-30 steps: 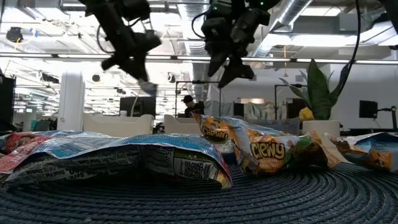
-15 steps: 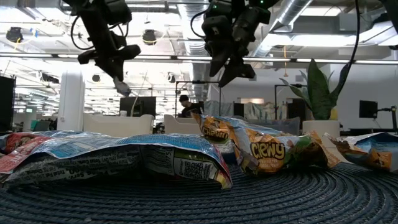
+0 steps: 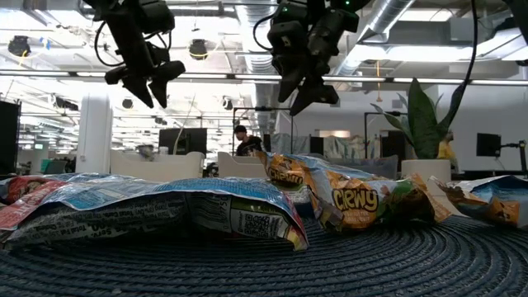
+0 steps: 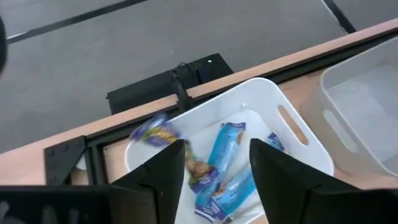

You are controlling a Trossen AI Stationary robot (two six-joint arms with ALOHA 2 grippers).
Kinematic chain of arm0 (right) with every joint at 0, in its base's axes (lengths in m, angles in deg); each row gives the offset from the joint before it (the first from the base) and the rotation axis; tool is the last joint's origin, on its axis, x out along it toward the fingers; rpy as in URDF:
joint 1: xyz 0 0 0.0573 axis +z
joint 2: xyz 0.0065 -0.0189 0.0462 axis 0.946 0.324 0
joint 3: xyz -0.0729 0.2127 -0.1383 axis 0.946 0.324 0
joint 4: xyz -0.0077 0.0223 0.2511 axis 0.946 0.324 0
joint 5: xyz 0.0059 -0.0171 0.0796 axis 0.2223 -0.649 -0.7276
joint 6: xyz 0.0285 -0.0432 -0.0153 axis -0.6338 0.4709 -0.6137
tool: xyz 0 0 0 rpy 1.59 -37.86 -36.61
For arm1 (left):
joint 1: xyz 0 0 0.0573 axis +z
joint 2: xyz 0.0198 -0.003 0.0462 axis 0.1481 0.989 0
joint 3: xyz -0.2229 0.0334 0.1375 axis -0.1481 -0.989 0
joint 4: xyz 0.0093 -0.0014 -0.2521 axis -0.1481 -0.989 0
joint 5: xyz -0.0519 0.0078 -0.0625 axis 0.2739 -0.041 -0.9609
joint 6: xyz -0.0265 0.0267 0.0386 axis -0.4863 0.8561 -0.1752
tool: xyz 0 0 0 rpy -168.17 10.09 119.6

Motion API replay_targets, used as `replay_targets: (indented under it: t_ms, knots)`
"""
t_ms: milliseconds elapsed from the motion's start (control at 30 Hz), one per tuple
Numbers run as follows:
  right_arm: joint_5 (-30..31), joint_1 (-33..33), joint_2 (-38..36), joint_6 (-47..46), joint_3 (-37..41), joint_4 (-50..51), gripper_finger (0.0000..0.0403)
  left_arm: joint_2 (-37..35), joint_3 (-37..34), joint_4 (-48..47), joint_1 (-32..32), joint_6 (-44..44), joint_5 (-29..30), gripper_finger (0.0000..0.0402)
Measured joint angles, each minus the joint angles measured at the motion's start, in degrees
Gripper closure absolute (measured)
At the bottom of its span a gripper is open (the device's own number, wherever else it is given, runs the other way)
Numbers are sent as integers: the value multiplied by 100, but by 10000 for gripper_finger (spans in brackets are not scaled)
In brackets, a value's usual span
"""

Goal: Pick and place Granola Bars by type
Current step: Put the yellow granola bar into the black bin

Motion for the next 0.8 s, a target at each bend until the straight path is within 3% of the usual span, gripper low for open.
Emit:
replay_targets:
  t_ms: [400, 800]
  knots:
    - [13, 392, 0, 772, 0, 339, 249, 0, 0, 110, -329, 274, -2142, 238]
    - [10, 970, -75, 1687, 2, 1513, 278, 0, 0, 396, -1721, 233, -4255, 239]
